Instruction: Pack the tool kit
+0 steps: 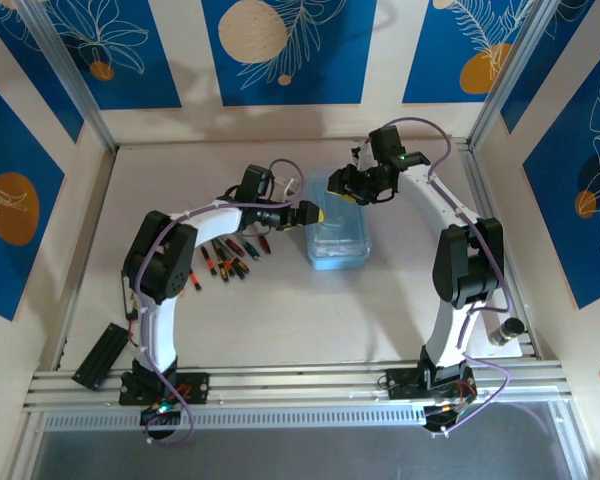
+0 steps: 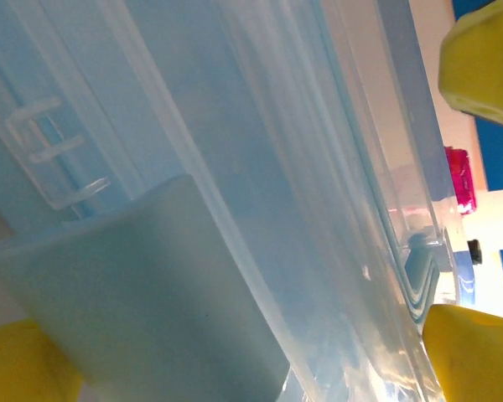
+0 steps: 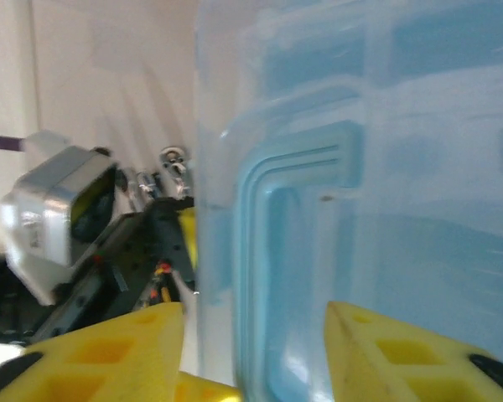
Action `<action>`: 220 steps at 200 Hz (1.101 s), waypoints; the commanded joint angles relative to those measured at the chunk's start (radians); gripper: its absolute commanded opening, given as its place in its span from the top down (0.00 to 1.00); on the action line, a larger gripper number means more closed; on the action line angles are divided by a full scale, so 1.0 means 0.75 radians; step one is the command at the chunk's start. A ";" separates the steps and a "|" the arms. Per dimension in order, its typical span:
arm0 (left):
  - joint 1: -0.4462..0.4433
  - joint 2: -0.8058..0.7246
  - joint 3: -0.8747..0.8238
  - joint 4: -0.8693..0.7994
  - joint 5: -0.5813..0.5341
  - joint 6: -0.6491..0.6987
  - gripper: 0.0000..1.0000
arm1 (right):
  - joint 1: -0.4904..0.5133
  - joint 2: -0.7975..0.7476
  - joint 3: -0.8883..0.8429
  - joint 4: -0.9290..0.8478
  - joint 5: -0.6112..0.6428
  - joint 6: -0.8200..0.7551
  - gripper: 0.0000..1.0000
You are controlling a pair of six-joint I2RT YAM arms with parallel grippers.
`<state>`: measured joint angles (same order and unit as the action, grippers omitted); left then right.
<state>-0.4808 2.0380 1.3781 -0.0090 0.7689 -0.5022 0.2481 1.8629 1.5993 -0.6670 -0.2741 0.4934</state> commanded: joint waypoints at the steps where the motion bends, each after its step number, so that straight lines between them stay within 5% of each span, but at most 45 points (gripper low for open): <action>1: 0.007 -0.093 0.064 -0.217 -0.075 0.133 0.00 | -0.005 -0.042 0.091 -0.185 0.182 -0.115 0.37; 30: 0.043 -0.133 0.107 -0.256 -0.013 0.098 0.00 | 0.008 -0.024 0.114 -0.289 0.359 -0.197 0.18; 73: 0.050 -0.121 0.211 -0.569 -0.189 0.265 0.00 | 0.055 0.040 0.143 -0.353 0.494 -0.240 0.01; 135: 0.056 -0.116 0.169 -0.665 -0.323 0.303 0.00 | 0.076 0.139 0.158 -0.318 0.452 -0.235 0.00; 193: 0.056 -0.104 0.182 -0.673 -0.331 0.303 0.00 | 0.062 0.123 0.094 -0.269 0.417 -0.249 0.36; 220: 0.056 -0.094 0.220 -0.681 -0.314 0.300 0.00 | 0.032 0.079 0.034 -0.208 0.331 -0.259 0.44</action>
<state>-0.4469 1.9701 1.5074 -0.4923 0.5289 -0.3038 0.2928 1.9495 1.6810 -0.8623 0.0479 0.3161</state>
